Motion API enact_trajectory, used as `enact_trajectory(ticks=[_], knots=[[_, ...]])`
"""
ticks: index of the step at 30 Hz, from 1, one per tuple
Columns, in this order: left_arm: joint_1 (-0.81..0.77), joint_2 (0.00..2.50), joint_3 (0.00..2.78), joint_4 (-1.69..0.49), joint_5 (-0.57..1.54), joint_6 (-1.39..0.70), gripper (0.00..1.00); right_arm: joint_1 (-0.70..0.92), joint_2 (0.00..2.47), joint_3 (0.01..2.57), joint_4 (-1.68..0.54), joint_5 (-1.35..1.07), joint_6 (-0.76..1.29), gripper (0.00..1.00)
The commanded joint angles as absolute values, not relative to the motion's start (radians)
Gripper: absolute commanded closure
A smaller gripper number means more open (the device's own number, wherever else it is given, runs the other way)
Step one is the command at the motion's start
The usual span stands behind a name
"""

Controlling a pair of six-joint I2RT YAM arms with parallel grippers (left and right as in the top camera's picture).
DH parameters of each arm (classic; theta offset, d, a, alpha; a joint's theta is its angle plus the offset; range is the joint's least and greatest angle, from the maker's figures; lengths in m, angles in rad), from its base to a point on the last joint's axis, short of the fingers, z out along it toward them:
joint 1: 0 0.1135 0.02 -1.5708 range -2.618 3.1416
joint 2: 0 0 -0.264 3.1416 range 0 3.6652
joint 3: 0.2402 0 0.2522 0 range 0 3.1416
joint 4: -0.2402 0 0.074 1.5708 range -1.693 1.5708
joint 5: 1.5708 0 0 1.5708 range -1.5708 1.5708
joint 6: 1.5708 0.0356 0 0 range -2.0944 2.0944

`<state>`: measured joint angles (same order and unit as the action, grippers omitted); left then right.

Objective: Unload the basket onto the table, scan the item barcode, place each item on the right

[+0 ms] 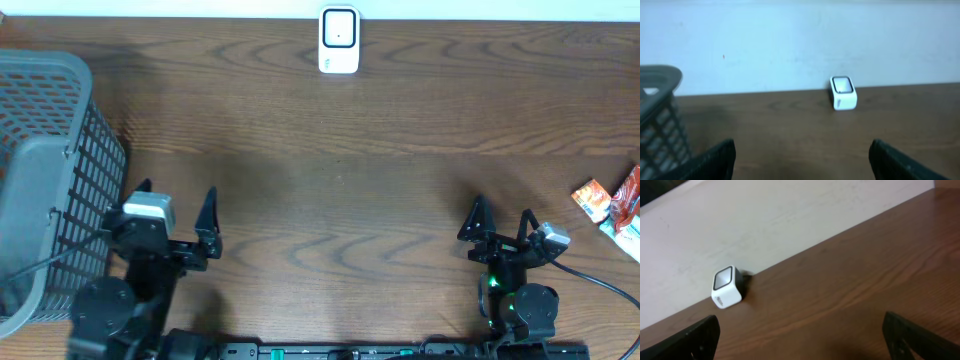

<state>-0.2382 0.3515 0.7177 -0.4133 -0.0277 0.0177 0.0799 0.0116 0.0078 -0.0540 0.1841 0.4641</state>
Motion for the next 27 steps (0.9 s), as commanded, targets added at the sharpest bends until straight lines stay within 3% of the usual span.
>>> enact_trajectory(ticks=[1,11,27], knots=[[-0.186,0.261,0.533,-0.332,0.033,0.003,0.14,0.086,0.005,0.006,-0.056,0.19,0.474,0.01],[-0.132,0.077,0.136,0.005,0.033,0.003,0.14,0.086,0.005,0.006,-0.056,0.19,0.474,0.01],[-0.099,0.002,0.004,-0.07,-0.046,0.006,0.14,0.086,0.005,0.006,-0.056,0.19,0.474,0.01]])
